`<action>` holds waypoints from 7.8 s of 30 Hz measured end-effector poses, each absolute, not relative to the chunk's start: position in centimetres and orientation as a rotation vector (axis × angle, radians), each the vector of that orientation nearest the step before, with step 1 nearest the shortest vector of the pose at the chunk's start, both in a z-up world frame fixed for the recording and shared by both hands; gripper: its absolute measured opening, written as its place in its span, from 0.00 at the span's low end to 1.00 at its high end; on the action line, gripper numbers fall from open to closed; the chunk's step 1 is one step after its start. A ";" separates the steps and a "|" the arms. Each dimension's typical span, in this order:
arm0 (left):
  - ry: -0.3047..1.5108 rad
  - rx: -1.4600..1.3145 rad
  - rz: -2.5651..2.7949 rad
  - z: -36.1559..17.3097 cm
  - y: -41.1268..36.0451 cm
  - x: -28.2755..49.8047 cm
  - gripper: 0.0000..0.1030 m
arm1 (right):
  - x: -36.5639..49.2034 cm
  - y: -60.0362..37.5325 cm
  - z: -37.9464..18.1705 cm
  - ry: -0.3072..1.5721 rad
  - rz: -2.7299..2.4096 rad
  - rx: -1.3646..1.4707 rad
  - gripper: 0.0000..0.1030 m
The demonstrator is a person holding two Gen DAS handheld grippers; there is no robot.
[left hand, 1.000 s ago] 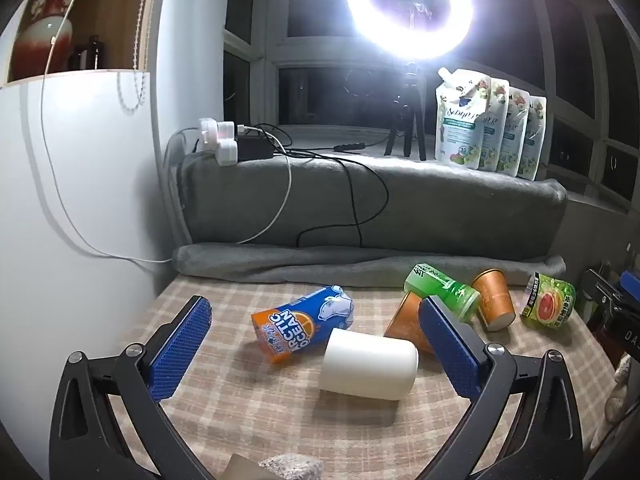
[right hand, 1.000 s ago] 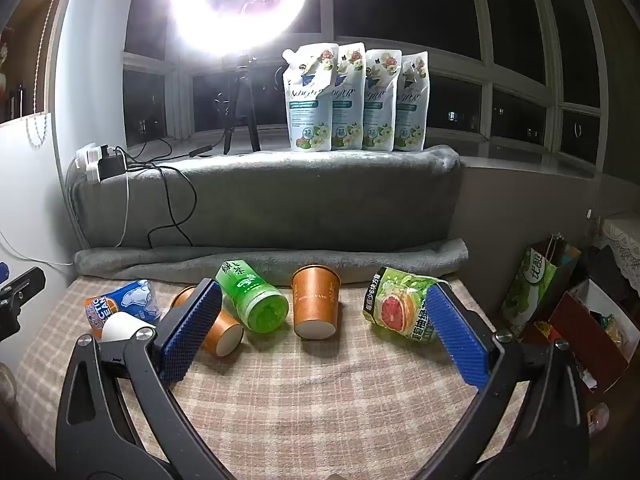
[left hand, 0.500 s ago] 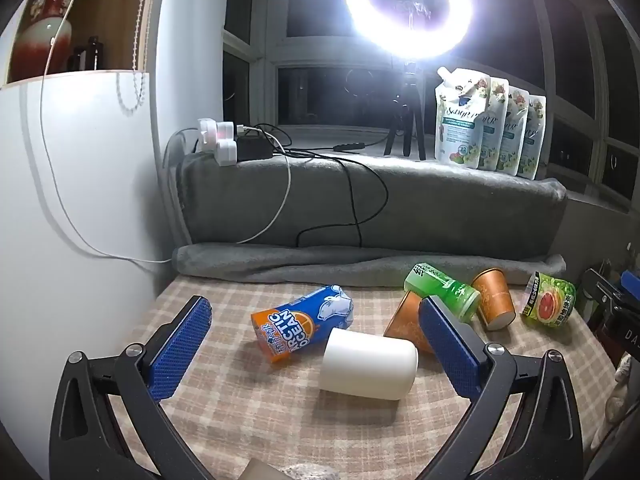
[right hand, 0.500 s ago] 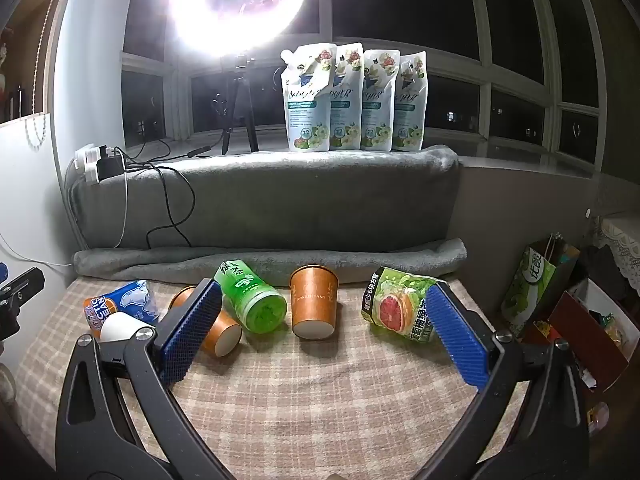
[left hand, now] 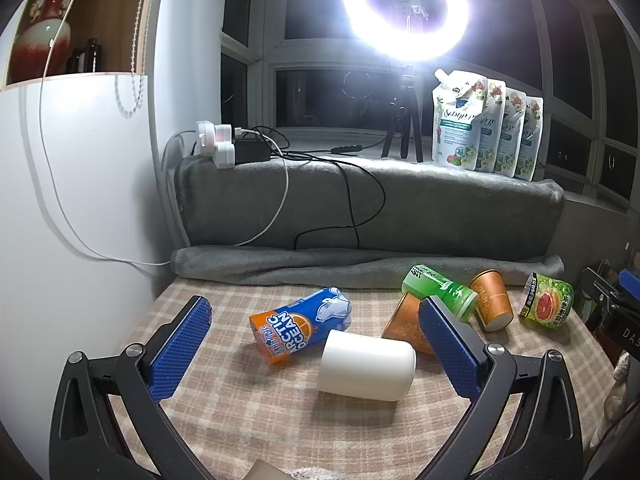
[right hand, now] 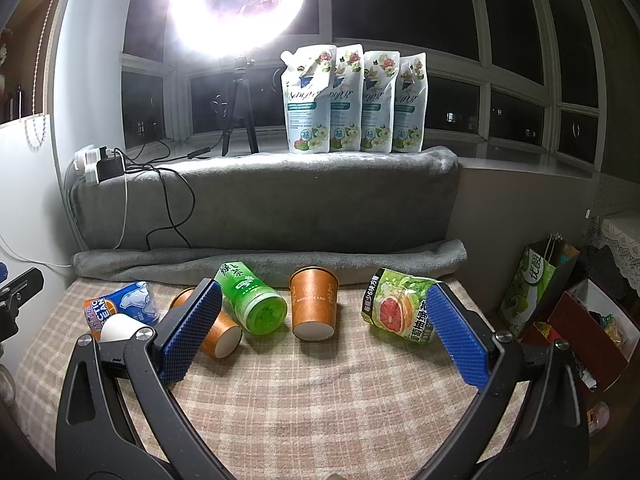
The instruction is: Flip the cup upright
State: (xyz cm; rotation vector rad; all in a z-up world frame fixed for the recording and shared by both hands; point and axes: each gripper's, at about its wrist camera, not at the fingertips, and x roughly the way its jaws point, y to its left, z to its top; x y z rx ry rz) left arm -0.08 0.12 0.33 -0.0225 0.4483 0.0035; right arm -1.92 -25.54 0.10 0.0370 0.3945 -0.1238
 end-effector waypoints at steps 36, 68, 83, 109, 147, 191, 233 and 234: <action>0.440 -0.019 -0.004 0.6 0.1 -0.2 1.00 | -1.9 -25.5 0.1 0.390 -0.124 0.035 1.00; 0.449 -0.021 0.013 0.4 1.3 0.2 1.00 | -0.1 -24.6 -0.7 0.423 -0.040 0.018 1.00; 0.570 -0.050 0.032 -2.6 5.1 0.2 1.00 | 5.7 -18.9 -4.1 0.659 0.464 -0.074 1.00; 0.743 -0.160 0.061 -6.2 9.3 -1.1 1.00 | 12.2 -4.7 -10.4 1.000 0.931 -0.657 1.00; 0.761 -0.183 -0.047 -6.4 7.4 -0.6 0.88 | 10.1 -10.6 -11.4 1.216 0.698 -0.124 0.79; 1.066 -0.496 -0.335 -9.0 1.1 2.8 0.81 | 5.7 -22.3 -6.5 0.985 0.478 0.133 0.88; 1.112 -0.493 -0.278 -11.2 -2.4 7.4 0.72 | 2.5 -26.5 -7.5 0.853 0.261 0.025 0.88; 1.103 -0.482 -0.277 -11.1 -2.5 7.3 0.72 | 2.5 -26.6 -7.5 0.850 0.259 0.027 0.88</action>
